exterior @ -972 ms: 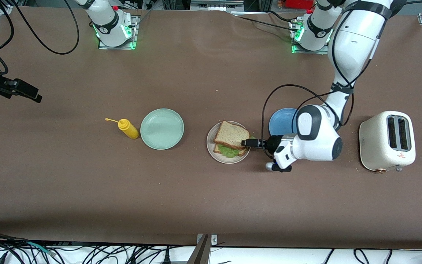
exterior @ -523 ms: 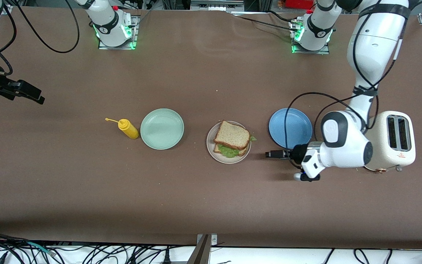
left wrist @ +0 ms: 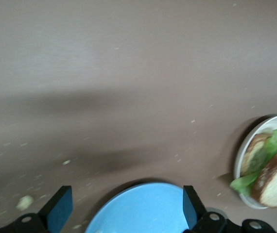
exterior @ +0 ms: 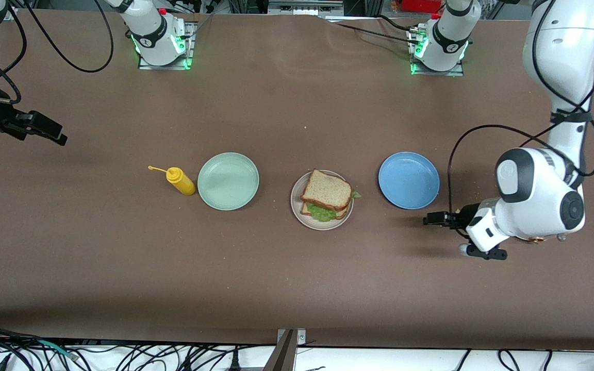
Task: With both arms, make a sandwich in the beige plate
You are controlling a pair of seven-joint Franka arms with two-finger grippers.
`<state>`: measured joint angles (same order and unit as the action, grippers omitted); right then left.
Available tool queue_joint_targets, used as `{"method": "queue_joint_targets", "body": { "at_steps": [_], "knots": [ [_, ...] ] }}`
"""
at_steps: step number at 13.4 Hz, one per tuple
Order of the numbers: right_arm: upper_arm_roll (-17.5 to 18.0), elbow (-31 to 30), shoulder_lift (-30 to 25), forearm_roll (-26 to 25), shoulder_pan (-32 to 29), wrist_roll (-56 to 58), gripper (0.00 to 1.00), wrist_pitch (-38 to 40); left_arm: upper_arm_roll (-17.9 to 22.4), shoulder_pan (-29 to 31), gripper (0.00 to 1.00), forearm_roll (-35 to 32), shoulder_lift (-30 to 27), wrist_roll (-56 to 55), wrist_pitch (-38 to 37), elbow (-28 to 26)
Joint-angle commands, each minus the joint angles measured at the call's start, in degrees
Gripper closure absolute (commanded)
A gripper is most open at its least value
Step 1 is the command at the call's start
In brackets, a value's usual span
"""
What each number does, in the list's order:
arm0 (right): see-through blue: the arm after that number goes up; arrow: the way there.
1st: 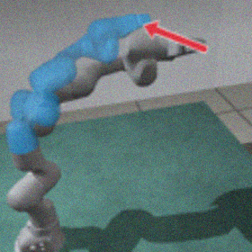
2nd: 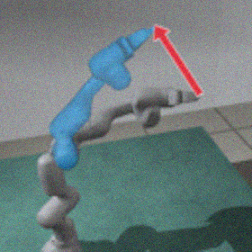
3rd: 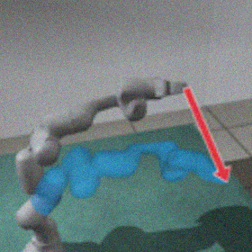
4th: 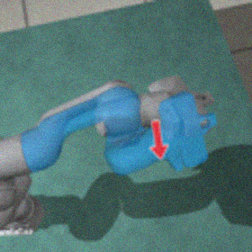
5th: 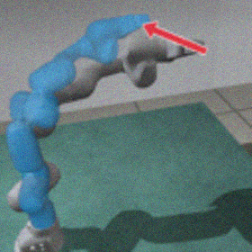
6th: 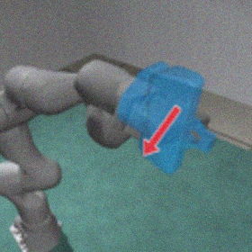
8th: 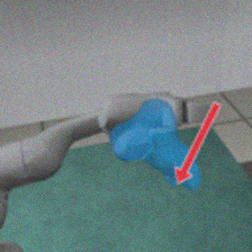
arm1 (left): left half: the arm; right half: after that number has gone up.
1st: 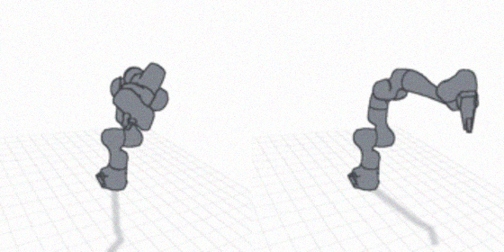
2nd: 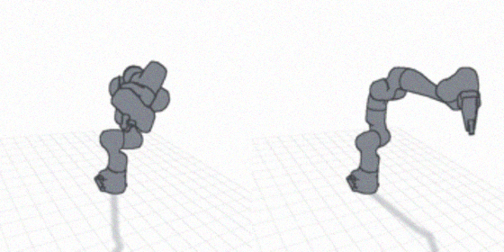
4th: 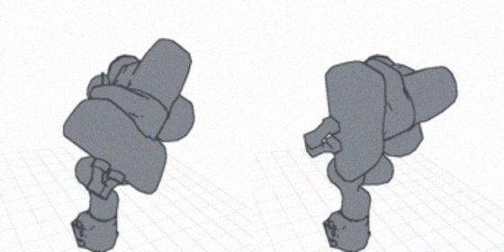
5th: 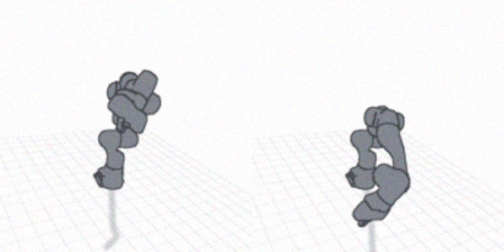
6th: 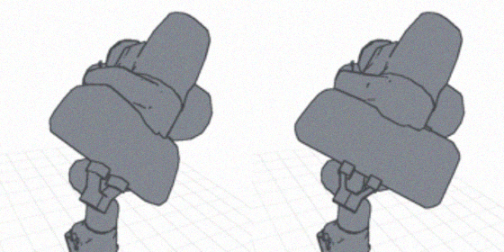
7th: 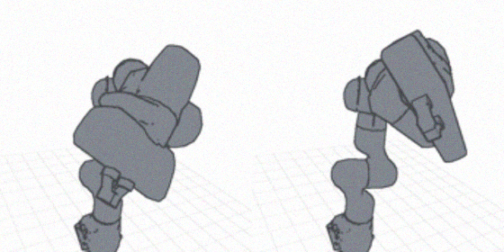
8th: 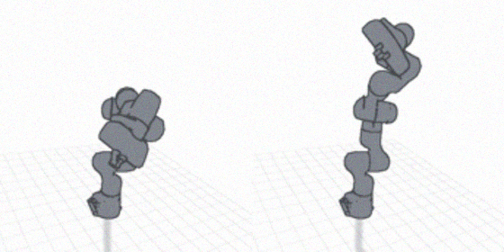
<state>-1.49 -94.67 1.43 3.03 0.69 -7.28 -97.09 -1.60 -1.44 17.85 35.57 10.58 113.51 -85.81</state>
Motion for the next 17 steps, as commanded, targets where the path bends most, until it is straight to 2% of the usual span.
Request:
{"method": "queue_joint_targets", "body": {
  "at_steps": [1,5,7,11,17],
  "knots": [
    [0.70,-1.39,-0.81,1.10,-0.77,-0.11,0.00,-1.35,0.37,0.13,0.00,-6.49,-2.78,-0.30,-3.29,-0.68],
    [0.79,-1.30,-0.81,1.18,-0.77,-0.11,0.00,-1.35,0.37,2.85,0.00,-11.61,-5.59,-0.29,-7.59,-0.59],
    [0.70,-1.04,-0.37,1.45,-0.77,-0.02,0.00,-1.35,1.68,3.29,0.00,-13.27,-6.91,-0.38,-11.36,0.71],
    [0.70,-1.04,-0.37,1.45,-0.77,-0.02,0.00,-1.35,1.86,2.94,0.00,-21.00,-15.07,-3.45,-18.84,-0.84],
    [0.79,-1.04,-0.37,1.54,-0.77,-0.02,0.00,-1.35,1.77,3.73,0.00,-21.19,-24.91,-4.08,-29.12,-1.56]
  ]
}}
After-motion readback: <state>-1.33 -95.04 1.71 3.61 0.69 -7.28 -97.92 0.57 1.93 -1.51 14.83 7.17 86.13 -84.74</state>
